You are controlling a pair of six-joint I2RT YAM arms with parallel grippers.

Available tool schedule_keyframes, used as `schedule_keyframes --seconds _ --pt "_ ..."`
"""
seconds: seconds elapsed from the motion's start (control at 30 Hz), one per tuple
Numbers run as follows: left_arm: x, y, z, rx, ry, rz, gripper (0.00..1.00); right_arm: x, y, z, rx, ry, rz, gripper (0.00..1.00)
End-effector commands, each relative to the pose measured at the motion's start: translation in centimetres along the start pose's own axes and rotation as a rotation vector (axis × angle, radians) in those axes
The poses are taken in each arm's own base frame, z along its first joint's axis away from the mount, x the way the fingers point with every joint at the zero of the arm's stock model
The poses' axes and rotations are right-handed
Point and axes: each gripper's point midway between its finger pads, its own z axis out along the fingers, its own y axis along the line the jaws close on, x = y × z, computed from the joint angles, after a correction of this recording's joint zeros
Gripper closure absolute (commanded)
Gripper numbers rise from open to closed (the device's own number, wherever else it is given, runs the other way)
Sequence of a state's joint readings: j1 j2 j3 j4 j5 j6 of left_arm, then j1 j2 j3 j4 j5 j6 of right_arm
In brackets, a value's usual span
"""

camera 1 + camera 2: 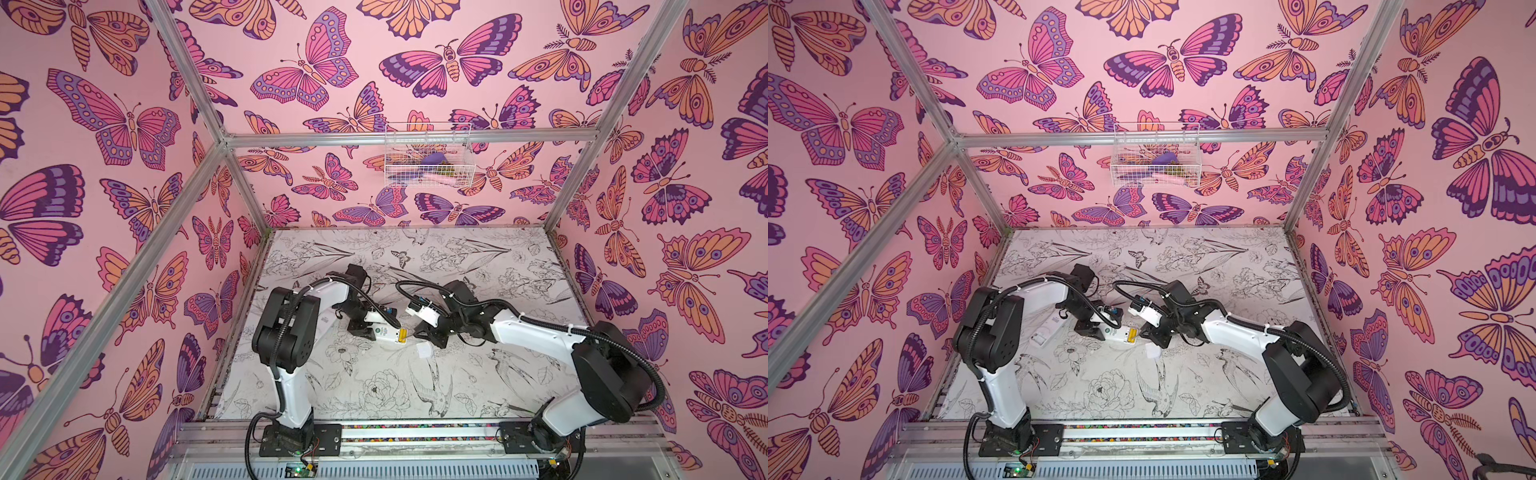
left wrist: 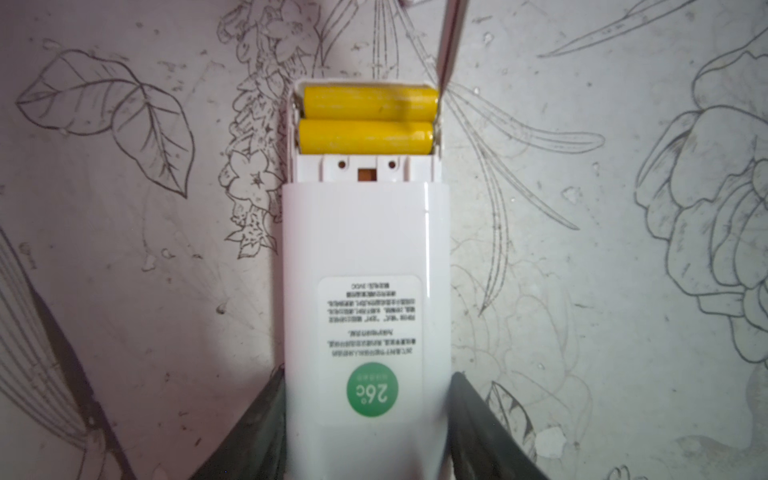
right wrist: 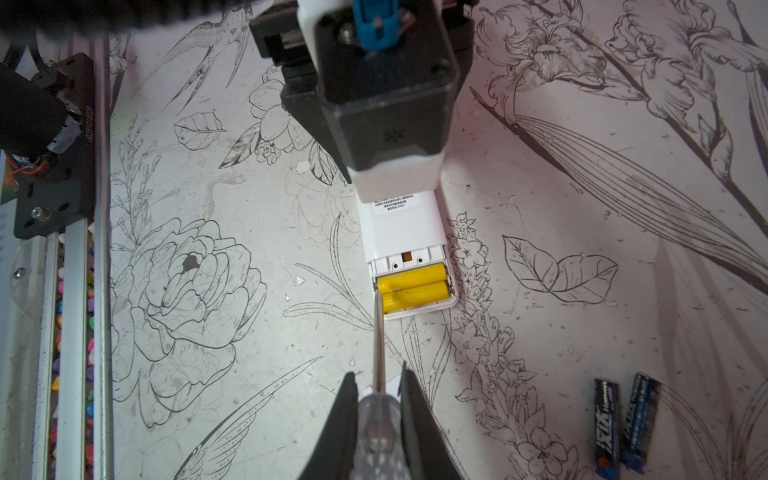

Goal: Unload the batteries from the remote control

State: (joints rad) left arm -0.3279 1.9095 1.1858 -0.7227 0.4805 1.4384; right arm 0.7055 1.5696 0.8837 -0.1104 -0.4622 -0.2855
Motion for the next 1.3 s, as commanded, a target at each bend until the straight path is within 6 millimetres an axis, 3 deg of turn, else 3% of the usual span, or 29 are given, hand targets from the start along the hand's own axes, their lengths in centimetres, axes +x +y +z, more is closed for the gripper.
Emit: schedule_keyframes --seconds 0.0,0.4,0.63,0.77,1.03,1.27 --pt "0.3 -2.0 0.2 0.053 0.018 0.008 0.58 -0.1 0.5 1.0 -0.031 0.007 -0.030 1.00" --pt "0.2 -2.2 0.0 0.048 0.018 0.014 0.58 0.4 0.7 1.6 -0.034 0.029 -0.051 1.00" --pt "0.0 -2.2 0.0 0.050 0.014 0.007 0.58 1.1 1.1 2.5 0.016 0.052 -0.146 1.00" --pt "-0.1 -2.4 -0.1 0.050 0.007 0.003 0.59 0.5 0.4 2.4 0.123 0.018 -0.208 1.00" --pt "0.1 -3.1 0.0 0.060 0.012 0.003 0.59 -2.6 -0.9 0.7 0.288 -0.112 -0.260 1.00" --pt "0.2 -3.4 0.1 0.066 0.012 0.000 0.60 -2.6 -1.2 0.4 0.302 -0.109 -0.257 1.00"
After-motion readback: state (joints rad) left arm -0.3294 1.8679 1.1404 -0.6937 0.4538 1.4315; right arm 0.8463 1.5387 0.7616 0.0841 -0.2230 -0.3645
